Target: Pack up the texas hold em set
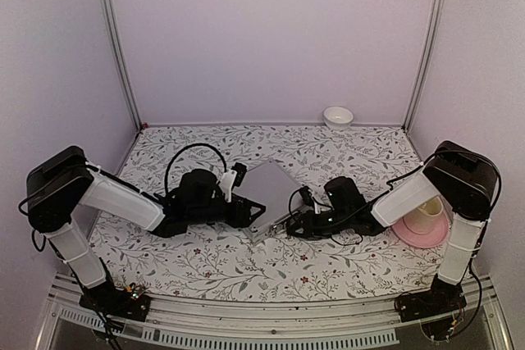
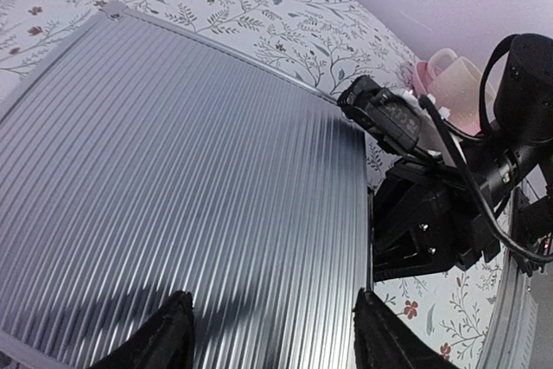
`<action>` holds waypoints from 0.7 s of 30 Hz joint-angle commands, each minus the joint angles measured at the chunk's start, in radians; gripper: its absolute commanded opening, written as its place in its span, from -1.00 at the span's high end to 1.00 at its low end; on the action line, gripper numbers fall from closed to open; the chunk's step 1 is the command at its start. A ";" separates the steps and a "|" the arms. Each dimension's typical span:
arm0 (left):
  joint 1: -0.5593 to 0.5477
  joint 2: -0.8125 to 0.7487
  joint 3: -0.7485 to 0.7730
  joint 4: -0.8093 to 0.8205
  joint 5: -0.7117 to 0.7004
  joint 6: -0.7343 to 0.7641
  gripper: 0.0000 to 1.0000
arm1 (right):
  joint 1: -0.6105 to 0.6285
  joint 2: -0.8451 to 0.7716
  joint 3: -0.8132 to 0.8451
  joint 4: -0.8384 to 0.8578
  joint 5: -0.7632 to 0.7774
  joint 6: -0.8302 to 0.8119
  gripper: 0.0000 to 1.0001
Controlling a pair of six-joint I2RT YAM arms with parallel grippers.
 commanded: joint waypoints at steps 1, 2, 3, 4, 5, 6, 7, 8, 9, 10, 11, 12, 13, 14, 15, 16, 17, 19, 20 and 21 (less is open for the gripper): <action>0.014 0.012 -0.022 0.019 0.019 -0.009 -0.26 | 0.003 0.044 0.026 0.004 0.124 0.041 0.72; 0.014 0.009 -0.025 0.019 0.019 -0.011 -0.26 | 0.004 0.043 0.026 0.003 0.131 0.044 0.70; 0.013 0.007 -0.028 0.019 0.019 -0.011 -0.26 | 0.006 0.042 0.023 0.003 0.137 0.047 0.67; 0.014 0.004 -0.030 0.020 0.017 -0.011 -0.26 | 0.005 0.039 0.023 0.003 0.142 0.050 0.65; 0.014 0.002 -0.030 0.021 0.018 -0.013 -0.25 | 0.008 0.037 0.021 0.003 0.147 0.053 0.64; 0.014 0.000 -0.032 0.021 0.019 -0.012 -0.26 | 0.010 0.035 0.021 0.006 0.153 0.055 0.64; 0.013 0.000 -0.032 0.021 0.019 -0.012 -0.26 | 0.010 0.036 0.023 0.007 0.154 0.057 0.64; 0.013 -0.001 -0.032 0.022 0.019 -0.013 -0.26 | 0.012 0.036 0.027 0.008 0.153 0.058 0.64; 0.013 -0.001 -0.033 0.022 0.018 -0.012 -0.26 | 0.012 0.036 0.028 0.007 0.149 0.057 0.64; 0.013 -0.002 -0.032 0.021 0.017 -0.012 -0.26 | 0.011 0.034 0.028 0.006 0.145 0.057 0.64; 0.014 -0.004 -0.033 0.021 0.015 -0.011 -0.26 | 0.012 0.027 0.024 0.005 0.146 0.057 0.64; 0.014 -0.005 -0.033 0.020 0.013 -0.011 -0.25 | 0.011 0.017 0.015 0.003 0.149 0.057 0.64; 0.014 -0.006 -0.033 0.021 0.013 -0.011 -0.26 | 0.012 0.004 0.004 -0.004 0.157 0.057 0.64; 0.014 -0.008 -0.034 0.021 0.012 -0.011 -0.26 | 0.012 -0.013 -0.007 -0.014 0.167 0.056 0.60; 0.013 -0.009 -0.035 0.021 0.012 -0.011 -0.26 | 0.011 -0.030 -0.020 -0.024 0.176 0.055 0.54; 0.013 -0.011 -0.035 0.021 0.010 -0.010 -0.26 | 0.012 -0.055 -0.037 -0.038 0.186 0.055 0.52; 0.014 -0.011 -0.035 0.021 0.011 -0.010 -0.26 | 0.011 -0.073 -0.049 -0.048 0.193 0.053 0.49; 0.014 -0.012 -0.037 0.024 0.011 -0.009 -0.26 | 0.011 -0.098 -0.063 -0.067 0.198 0.048 0.45; 0.014 -0.011 -0.037 0.025 0.011 -0.010 -0.26 | 0.012 -0.105 -0.070 -0.070 0.194 0.046 0.43; 0.014 -0.010 -0.037 0.025 0.013 -0.010 -0.26 | 0.013 -0.109 -0.072 -0.072 0.189 0.045 0.42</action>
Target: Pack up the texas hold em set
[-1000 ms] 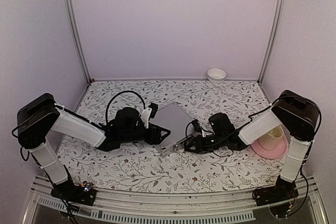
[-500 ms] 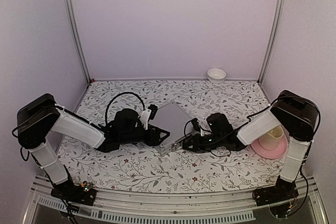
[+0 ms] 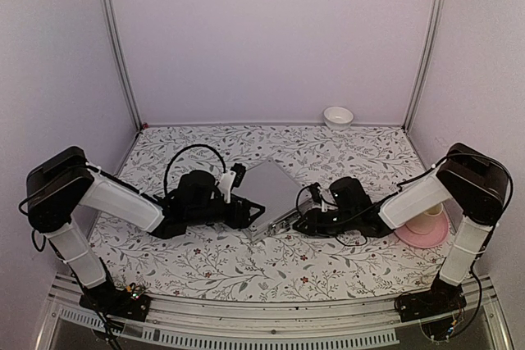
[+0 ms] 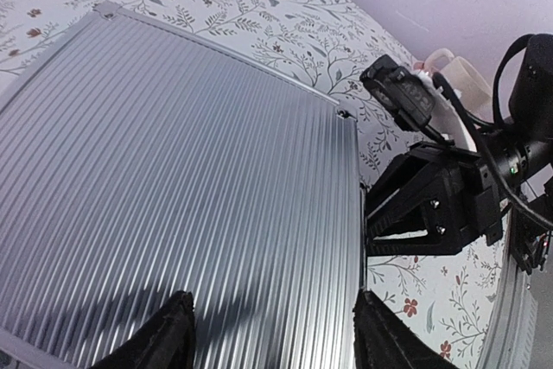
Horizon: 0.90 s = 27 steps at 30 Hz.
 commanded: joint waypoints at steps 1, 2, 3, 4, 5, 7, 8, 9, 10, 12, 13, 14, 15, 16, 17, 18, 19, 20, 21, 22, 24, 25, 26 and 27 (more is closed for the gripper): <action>0.013 -0.009 -0.017 -0.004 0.007 -0.005 -0.25 | -0.003 -0.037 -0.031 -0.055 0.044 -0.004 0.42; 0.013 -0.010 -0.017 -0.004 0.007 -0.004 -0.26 | -0.003 -0.034 -0.029 -0.053 0.030 -0.007 0.44; 0.013 -0.009 -0.016 -0.004 0.007 -0.003 -0.26 | 0.001 -0.030 -0.023 -0.054 0.022 -0.018 0.48; 0.013 -0.008 -0.015 -0.004 0.007 -0.002 -0.26 | 0.006 -0.027 -0.016 -0.055 0.013 -0.027 0.53; 0.013 -0.008 -0.013 -0.005 0.007 -0.002 -0.26 | 0.010 -0.024 -0.007 -0.054 0.005 -0.032 0.58; 0.012 -0.008 -0.012 -0.007 0.005 -0.002 -0.26 | 0.019 -0.015 0.007 -0.053 -0.007 -0.038 0.78; 0.013 -0.008 -0.012 -0.005 0.004 -0.002 -0.26 | 0.023 -0.010 0.014 -0.053 -0.009 -0.038 0.85; 0.013 -0.008 -0.012 -0.006 0.004 -0.003 -0.26 | 0.026 -0.005 0.022 -0.052 -0.011 -0.039 0.88; 0.013 -0.008 -0.013 -0.006 0.004 -0.003 -0.26 | 0.029 0.001 0.027 -0.052 -0.011 -0.038 0.90; 0.013 -0.008 -0.014 -0.005 0.004 -0.005 -0.26 | 0.032 0.013 0.038 -0.047 -0.010 -0.034 0.91; 0.012 -0.007 -0.014 -0.005 0.004 -0.006 -0.26 | 0.035 0.023 0.043 -0.044 -0.012 -0.033 0.91; 0.012 -0.006 -0.014 -0.004 0.003 -0.006 -0.26 | 0.037 0.031 0.051 -0.043 -0.015 -0.034 0.92; 0.013 -0.007 -0.014 -0.004 0.003 -0.005 -0.26 | 0.040 0.040 0.058 -0.041 -0.017 -0.034 0.91; 0.012 -0.005 -0.014 -0.004 0.004 -0.005 -0.26 | 0.041 0.049 0.066 -0.040 -0.020 -0.035 0.92; 0.012 -0.005 -0.014 -0.005 0.005 -0.005 -0.26 | 0.043 0.055 0.072 -0.039 -0.021 -0.035 0.92; 0.013 -0.005 -0.014 -0.006 0.006 -0.004 -0.26 | 0.045 0.059 0.076 -0.039 -0.022 -0.034 0.92; 0.012 -0.006 -0.014 -0.005 0.005 -0.003 -0.26 | 0.046 0.063 0.079 -0.039 -0.021 -0.034 0.92; 0.013 -0.006 -0.014 -0.006 0.005 -0.003 -0.26 | 0.047 0.065 0.080 -0.038 -0.019 -0.033 0.92; 0.012 -0.008 -0.015 -0.008 0.004 -0.003 -0.26 | 0.047 0.066 0.080 -0.038 -0.018 -0.032 0.92; 0.013 -0.008 -0.015 -0.008 0.003 -0.003 -0.26 | 0.048 0.066 0.080 -0.039 -0.015 -0.032 0.92; 0.012 -0.007 -0.016 -0.004 0.003 -0.005 -0.26 | 0.047 0.072 0.082 -0.038 -0.007 -0.030 0.92; 0.012 -0.006 -0.017 -0.004 0.003 -0.005 -0.26 | 0.047 0.077 0.084 -0.037 -0.004 -0.028 0.92; 0.012 -0.006 -0.017 -0.001 0.003 -0.006 -0.26 | 0.047 0.083 0.090 -0.037 -0.003 -0.027 0.92; 0.013 -0.006 -0.016 -0.001 0.004 -0.006 -0.26 | 0.047 0.090 0.097 -0.037 -0.001 -0.026 0.92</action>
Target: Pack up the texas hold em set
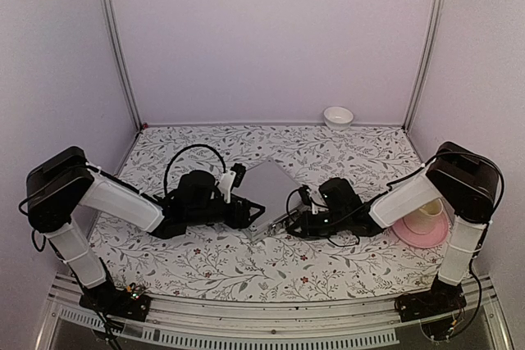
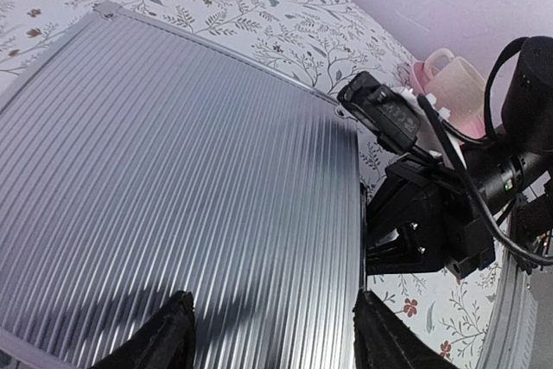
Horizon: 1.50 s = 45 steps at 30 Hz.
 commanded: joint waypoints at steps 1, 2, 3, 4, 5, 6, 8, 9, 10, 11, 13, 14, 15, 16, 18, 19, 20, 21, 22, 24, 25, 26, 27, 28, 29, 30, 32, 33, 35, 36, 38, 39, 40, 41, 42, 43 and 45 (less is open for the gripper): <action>0.013 -0.004 -0.016 -0.003 0.004 -0.006 -0.26 | 0.008 0.043 0.036 0.008 0.016 0.001 0.92; 0.012 -0.003 -0.016 -0.003 0.006 -0.006 -0.25 | 0.007 0.050 0.041 0.011 0.021 0.003 0.92; 0.012 -0.005 -0.016 -0.005 0.006 -0.005 -0.26 | 0.008 0.055 0.046 0.011 0.027 0.006 0.92; 0.013 -0.005 -0.016 -0.005 0.006 -0.004 -0.26 | 0.007 0.059 0.048 0.010 0.033 0.010 0.92; 0.013 -0.003 -0.017 -0.006 0.005 -0.005 -0.26 | 0.007 0.062 0.050 0.012 0.039 0.011 0.93; 0.013 -0.003 -0.018 -0.006 0.005 -0.006 -0.26 | 0.008 0.065 0.051 0.015 0.044 0.016 0.92; 0.012 -0.003 -0.023 -0.004 0.006 -0.008 -0.26 | 0.007 0.071 0.057 0.017 0.050 0.019 0.93; 0.012 -0.002 -0.026 -0.001 0.006 -0.009 -0.26 | 0.008 0.073 0.059 0.016 0.053 0.023 0.92; 0.011 -0.002 -0.030 0.001 0.010 -0.010 -0.25 | 0.008 0.075 0.060 0.019 0.056 0.026 0.93; 0.013 0.000 -0.035 0.001 0.012 -0.011 -0.26 | 0.007 0.078 0.065 0.022 0.055 0.029 0.92; 0.013 0.001 -0.042 0.001 0.013 -0.013 -0.25 | 0.009 0.084 0.072 0.025 0.055 0.038 0.93; 0.012 0.001 -0.047 0.000 0.014 -0.014 -0.22 | 0.009 0.086 0.074 0.030 0.055 0.047 0.93; 0.013 0.001 -0.052 0.000 0.016 -0.016 -0.19 | 0.012 0.090 0.075 0.037 0.058 0.054 0.93; 0.013 0.000 -0.057 0.000 0.018 -0.018 -0.15 | 0.017 0.092 0.078 0.040 0.063 0.065 0.93; 0.013 0.000 -0.067 0.001 0.023 -0.024 -0.09 | 0.023 0.097 0.080 0.051 0.071 0.083 0.93; 0.011 0.000 -0.071 0.002 0.026 -0.028 -0.06 | 0.024 0.099 0.078 0.061 0.075 0.104 0.93; 0.011 0.001 -0.076 0.003 0.028 -0.030 -0.05 | 0.024 0.103 0.075 0.074 0.078 0.119 0.93; 0.011 0.001 -0.081 0.005 0.030 -0.033 -0.04 | 0.025 0.107 0.072 0.096 0.078 0.140 0.93; 0.011 0.000 -0.085 0.007 0.033 -0.035 -0.02 | 0.025 0.113 0.070 0.111 0.084 0.154 0.93; 0.009 0.001 -0.091 0.010 0.038 -0.040 0.01 | 0.028 0.124 0.065 0.142 0.096 0.204 0.93; 0.009 0.001 -0.094 0.012 0.040 -0.042 0.02 | 0.029 0.130 0.062 0.153 0.104 0.223 0.93; 0.006 0.001 -0.095 0.014 0.039 -0.044 0.02 | 0.029 0.136 0.060 0.170 0.106 0.254 0.93; 0.006 0.001 -0.097 0.015 0.041 -0.045 0.03 | 0.029 0.142 0.060 0.192 0.105 0.268 0.93; 0.006 0.001 -0.100 0.016 0.041 -0.046 0.03 | 0.030 0.146 0.063 0.203 0.106 0.287 0.93; 0.003 0.001 -0.101 0.018 0.042 -0.047 0.04 | 0.032 0.149 0.066 0.209 0.109 0.301 0.93; 0.002 0.001 -0.103 0.019 0.042 -0.049 0.04 | 0.035 0.150 0.073 0.209 0.116 0.308 0.93; 0.002 0.000 -0.108 0.021 0.042 -0.051 0.05 | 0.038 0.149 0.081 0.211 0.129 0.328 0.93; 0.001 -0.002 -0.111 0.024 0.042 -0.052 0.05 | 0.039 0.150 0.082 0.211 0.136 0.346 0.93; 0.000 -0.007 -0.118 0.028 0.042 -0.055 0.06 | 0.041 0.151 0.078 0.211 0.153 0.378 0.93; 0.001 -0.009 -0.121 0.030 0.042 -0.057 0.06 | 0.040 0.153 0.078 0.211 0.159 0.405 0.93; -0.002 -0.012 -0.128 0.035 0.044 -0.064 0.06 | 0.040 0.157 0.079 0.212 0.175 0.434 0.93; -0.002 -0.012 -0.132 0.040 0.048 -0.067 0.07 | 0.040 0.160 0.078 0.214 0.183 0.450 0.93; -0.003 -0.011 -0.135 0.046 0.052 -0.071 0.07 | 0.039 0.162 0.078 0.221 0.191 0.481 0.93; -0.004 -0.011 -0.138 0.052 0.057 -0.076 0.07 | 0.039 0.167 0.079 0.231 0.198 0.499 0.93; -0.007 -0.009 -0.139 0.056 0.061 -0.079 0.07 | 0.040 0.172 0.080 0.243 0.207 0.524 0.93; -0.009 -0.010 -0.143 0.061 0.063 -0.083 0.08 | 0.040 0.178 0.080 0.257 0.218 0.556 0.93; -0.013 -0.009 -0.150 0.075 0.066 -0.090 0.08 | 0.040 0.187 0.081 0.286 0.238 0.597 0.93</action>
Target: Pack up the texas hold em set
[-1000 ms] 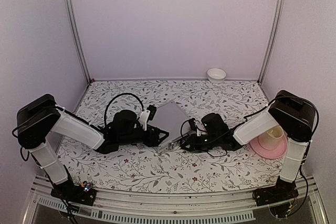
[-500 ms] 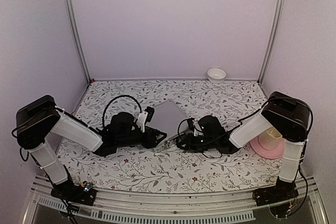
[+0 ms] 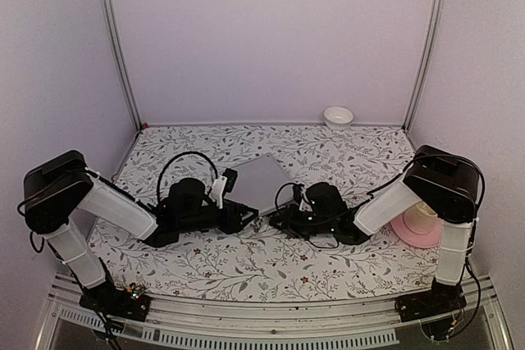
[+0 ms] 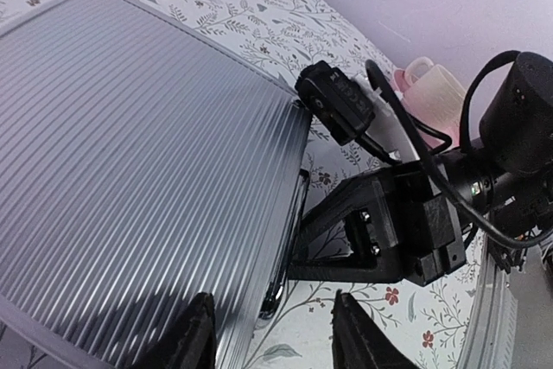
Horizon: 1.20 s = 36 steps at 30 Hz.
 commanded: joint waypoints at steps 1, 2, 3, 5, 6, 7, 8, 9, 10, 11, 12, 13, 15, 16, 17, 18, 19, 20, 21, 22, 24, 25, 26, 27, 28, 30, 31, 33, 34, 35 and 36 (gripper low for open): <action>-0.010 0.009 -0.044 -0.062 0.034 -0.037 0.08 | -0.025 0.063 0.012 0.063 0.107 0.256 0.93; -0.010 0.009 -0.048 -0.058 0.036 -0.041 0.08 | -0.025 0.066 0.012 0.075 0.113 0.276 0.93; -0.009 0.008 -0.051 -0.055 0.035 -0.042 0.08 | -0.025 0.070 0.021 0.076 0.112 0.282 0.93; -0.010 -0.002 -0.054 -0.054 0.032 -0.042 0.08 | -0.024 0.069 0.033 0.071 0.103 0.270 0.93; -0.009 -0.009 -0.056 -0.056 0.028 -0.041 0.08 | -0.024 0.064 0.028 0.068 0.103 0.263 0.93; -0.009 -0.015 -0.056 -0.059 0.023 -0.041 0.08 | -0.025 0.055 0.023 0.064 0.103 0.254 0.93; -0.010 -0.025 -0.056 -0.065 0.020 -0.039 0.08 | -0.025 0.041 0.011 0.059 0.105 0.244 0.93; -0.010 -0.036 -0.054 -0.073 0.014 -0.037 0.08 | -0.026 0.023 0.000 0.053 0.107 0.237 0.93; -0.010 -0.047 -0.051 -0.081 0.007 -0.032 0.08 | -0.025 0.002 -0.009 0.035 0.109 0.221 0.93; -0.010 -0.060 -0.050 -0.092 0.000 -0.028 0.08 | -0.024 -0.024 -0.020 0.015 0.106 0.209 0.92; -0.008 -0.073 -0.048 -0.102 -0.009 -0.023 0.07 | -0.025 -0.056 -0.033 -0.006 0.099 0.191 0.92; -0.008 -0.087 -0.044 -0.114 -0.020 -0.019 0.07 | -0.025 -0.082 -0.051 -0.023 0.089 0.180 0.92; -0.007 -0.112 -0.040 -0.136 -0.038 -0.007 0.05 | -0.025 -0.134 -0.089 -0.065 0.066 0.163 0.91; -0.007 -0.124 -0.037 -0.145 -0.045 -0.002 0.05 | -0.025 -0.158 -0.111 -0.084 0.056 0.159 0.90; -0.006 -0.134 -0.036 -0.152 -0.050 0.001 0.04 | -0.025 -0.182 -0.128 -0.100 0.047 0.155 0.90; -0.004 -0.142 -0.033 -0.159 -0.056 0.005 0.03 | -0.025 -0.208 -0.148 -0.115 0.042 0.150 0.89; 0.000 -0.148 -0.031 -0.164 -0.059 0.008 0.03 | -0.025 -0.234 -0.164 -0.128 0.041 0.147 0.89; 0.001 -0.154 -0.028 -0.171 -0.063 0.011 0.02 | -0.025 -0.260 -0.176 -0.146 0.046 0.142 0.87; 0.003 -0.162 -0.026 -0.174 -0.066 0.012 0.01 | -0.025 -0.285 -0.185 -0.166 0.056 0.136 0.86; 0.005 -0.168 -0.026 -0.178 -0.068 0.012 0.00 | -0.025 -0.309 -0.187 -0.186 0.068 0.121 0.84; 0.008 -0.189 -0.026 -0.179 -0.068 0.012 -0.03 | -0.025 -0.356 -0.190 -0.232 0.109 0.089 0.79; 0.008 -0.194 -0.027 -0.181 -0.068 0.010 -0.04 | -0.025 -0.379 -0.190 -0.253 0.124 0.058 0.75; 0.008 -0.202 -0.028 -0.184 -0.067 0.009 -0.05 | -0.024 -0.403 -0.191 -0.277 0.161 0.038 0.69; 0.008 -0.211 -0.030 -0.186 -0.066 0.008 -0.06 | -0.026 -0.429 -0.193 -0.293 0.185 0.008 0.65; 0.008 -0.217 -0.032 -0.187 -0.064 0.006 -0.08 | -0.026 -0.461 -0.197 -0.305 0.206 -0.015 0.50; 0.007 -0.224 -0.038 -0.185 -0.056 0.002 -0.11 | -0.025 -0.500 -0.194 -0.326 0.236 -0.088 0.31; 0.008 -0.224 -0.037 -0.186 -0.052 0.001 -0.11 | -0.027 -0.515 -0.190 -0.334 0.242 -0.112 0.23; 0.008 -0.221 -0.034 -0.186 -0.042 -0.005 -0.12 | -0.034 -0.531 -0.171 -0.354 0.243 -0.171 0.09; 0.008 -0.220 -0.033 -0.186 -0.041 -0.007 -0.12 | -0.041 -0.532 -0.162 -0.358 0.231 -0.194 0.03; 0.008 -0.220 -0.031 -0.185 -0.038 -0.008 -0.12 | -0.050 -0.527 -0.148 -0.359 0.214 -0.216 0.00; 0.008 -0.219 -0.027 -0.184 -0.036 -0.009 -0.13 | -0.059 -0.519 -0.135 -0.360 0.193 -0.245 -0.03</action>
